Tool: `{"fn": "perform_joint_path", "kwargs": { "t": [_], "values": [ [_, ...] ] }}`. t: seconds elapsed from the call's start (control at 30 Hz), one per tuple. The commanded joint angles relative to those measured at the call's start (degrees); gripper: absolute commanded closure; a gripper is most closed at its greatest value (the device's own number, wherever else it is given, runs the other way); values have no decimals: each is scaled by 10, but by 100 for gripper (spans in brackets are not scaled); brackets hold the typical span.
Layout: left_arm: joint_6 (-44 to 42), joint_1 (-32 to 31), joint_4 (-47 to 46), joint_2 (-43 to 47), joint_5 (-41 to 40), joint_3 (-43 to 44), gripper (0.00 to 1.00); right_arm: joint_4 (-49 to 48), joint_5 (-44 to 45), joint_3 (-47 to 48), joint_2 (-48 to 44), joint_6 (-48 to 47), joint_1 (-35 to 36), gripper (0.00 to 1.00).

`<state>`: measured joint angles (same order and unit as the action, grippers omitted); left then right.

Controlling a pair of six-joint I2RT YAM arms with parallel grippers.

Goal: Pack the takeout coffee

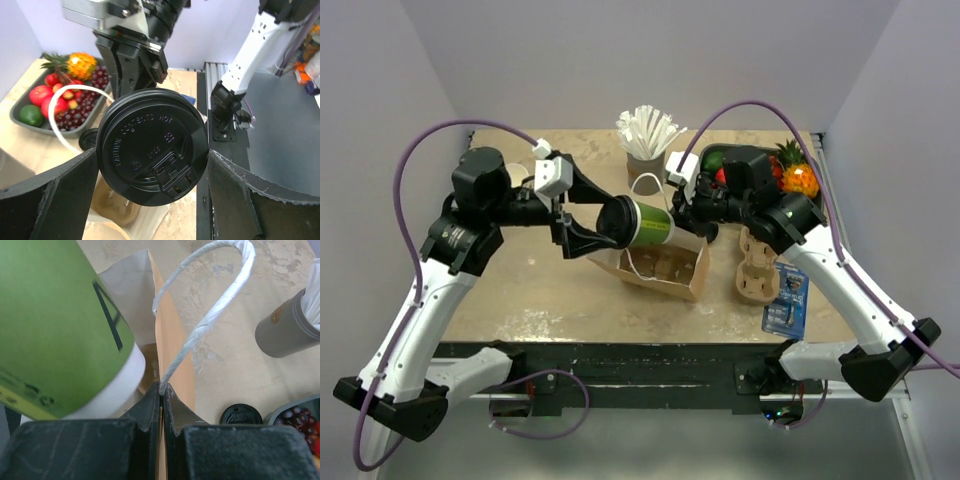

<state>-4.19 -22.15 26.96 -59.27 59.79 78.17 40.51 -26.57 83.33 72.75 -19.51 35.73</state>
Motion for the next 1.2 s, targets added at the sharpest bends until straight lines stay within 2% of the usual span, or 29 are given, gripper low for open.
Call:
{"fn": "perform_joint_path", "kwargs": {
  "t": [0.0, 0.37, 0.47, 0.77, 0.93, 1.07, 1.17],
  "values": [
    [-42, -33, 11, -29, -10, 26, 60, -28, -15, 21, -15, 1, 6, 100],
    [-158, -58, 184, -131, 1, 142, 63, -27, -9, 8, -36, -10, 7, 100],
    [-163, -59, 210, -159, -15, 170, 63, -25, -11, 3, -43, -15, 6, 100],
    [-101, -73, 149, -169, -62, 140, 65, -16, -16, -14, -60, -20, 7, 100],
    [-102, -76, 154, -160, -27, 130, 67, -16, -16, -21, -60, -21, 7, 100],
    [-133, -75, 204, -159, 17, 155, 68, -19, -18, -34, -62, -15, 7, 100],
    [-140, -75, 220, -157, 19, 180, 70, -18, -16, -40, -63, -12, 7, 100]
  ]
}}
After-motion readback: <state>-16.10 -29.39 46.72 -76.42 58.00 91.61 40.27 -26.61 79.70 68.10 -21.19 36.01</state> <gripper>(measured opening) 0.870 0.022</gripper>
